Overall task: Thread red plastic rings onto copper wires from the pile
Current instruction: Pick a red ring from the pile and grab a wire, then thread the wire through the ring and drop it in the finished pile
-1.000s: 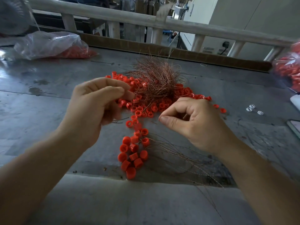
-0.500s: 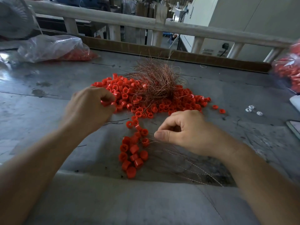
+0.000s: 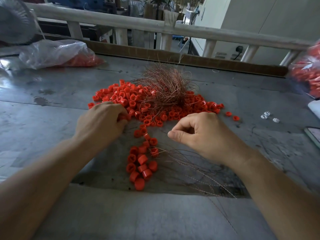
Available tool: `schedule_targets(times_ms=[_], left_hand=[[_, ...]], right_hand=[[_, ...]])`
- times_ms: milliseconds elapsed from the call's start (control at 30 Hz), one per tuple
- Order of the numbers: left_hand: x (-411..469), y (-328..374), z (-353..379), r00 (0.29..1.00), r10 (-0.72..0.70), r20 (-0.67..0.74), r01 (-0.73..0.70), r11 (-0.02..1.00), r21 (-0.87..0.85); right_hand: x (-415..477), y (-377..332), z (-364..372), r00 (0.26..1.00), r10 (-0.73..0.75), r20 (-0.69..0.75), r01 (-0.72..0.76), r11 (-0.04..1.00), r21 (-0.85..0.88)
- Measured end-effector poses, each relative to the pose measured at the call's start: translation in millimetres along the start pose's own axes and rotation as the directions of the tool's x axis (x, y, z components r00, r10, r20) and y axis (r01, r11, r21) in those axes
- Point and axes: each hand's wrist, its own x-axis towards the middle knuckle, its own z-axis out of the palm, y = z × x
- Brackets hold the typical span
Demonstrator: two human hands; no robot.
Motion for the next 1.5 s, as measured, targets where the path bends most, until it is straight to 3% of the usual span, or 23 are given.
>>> schedule_targets(times_ms=[100, 200, 300, 400, 500, 733, 900, 1167, 1267, 1367, 1500], left_hand=[[0.4, 0.6, -0.8, 0.999, -0.018, -0.051, 0.013, 0.996, -0.093], [-1.3, 6.3, -8.0, 0.997, -0.018, -0.074, -0.012, 0.923, -0.386], [-3.9, 13.6, -15.3, 1.000, -0.017, -0.022, -0.002, 0.755, -0.656], [-6.6, 21.6, -19.5, 0.999, 0.012, 0.045, 0.029, 0.595, -0.803], [-8.9, 25.8, -20.8, 0.998, 0.045, 0.054, 0.021, 0.536, -0.844], [-11.4, 30.6, -21.9, 0.993, 0.086, 0.085, 0.030, 0.507, -0.861], [-14.6, 34.6, -23.1, 0.987, 0.139, 0.079, 0.000, 0.494, -0.870], [-19.2, 40.4, -21.3, 0.978, 0.190, 0.086, -0.029, 0.534, -0.845], [-20.9, 43.1, -21.4, 0.972, 0.209, 0.104, -0.014, 0.497, -0.868], [-20.7, 42.9, -20.8, 0.971, 0.203, 0.125, 0.021, 0.450, -0.893], [-21.4, 42.8, -20.8, 0.967, 0.203, 0.152, 0.070, 0.362, -0.930]], right_hand=[[6.5, 9.9, -3.5, 0.991, 0.063, -0.120, -0.073, 0.994, -0.079], [14.9, 26.7, -7.2, 0.956, 0.156, -0.248, -0.184, 0.979, -0.092], [21.8, 38.6, -5.1, 0.920, 0.275, -0.278, -0.242, 0.959, 0.147], [25.5, 38.6, -3.3, 0.888, 0.334, -0.316, -0.163, 0.872, 0.461], [26.2, 35.1, -1.3, 0.879, 0.354, -0.321, -0.111, 0.805, 0.583], [26.9, 31.3, -2.5, 0.860, 0.410, -0.303, -0.084, 0.700, 0.710], [25.9, 32.3, -2.6, 0.874, 0.357, -0.329, -0.067, 0.760, 0.647], [28.2, 32.2, 5.1, 0.885, 0.313, -0.344, -0.022, 0.767, 0.641], [27.5, 31.1, -5.0, 0.861, 0.288, -0.420, 0.081, 0.737, 0.671], [23.3, 27.5, -20.5, 0.823, 0.229, -0.520, 0.273, 0.644, 0.714], [15.5, 16.7, -29.5, 0.747, 0.120, -0.654, 0.474, 0.593, 0.650]])
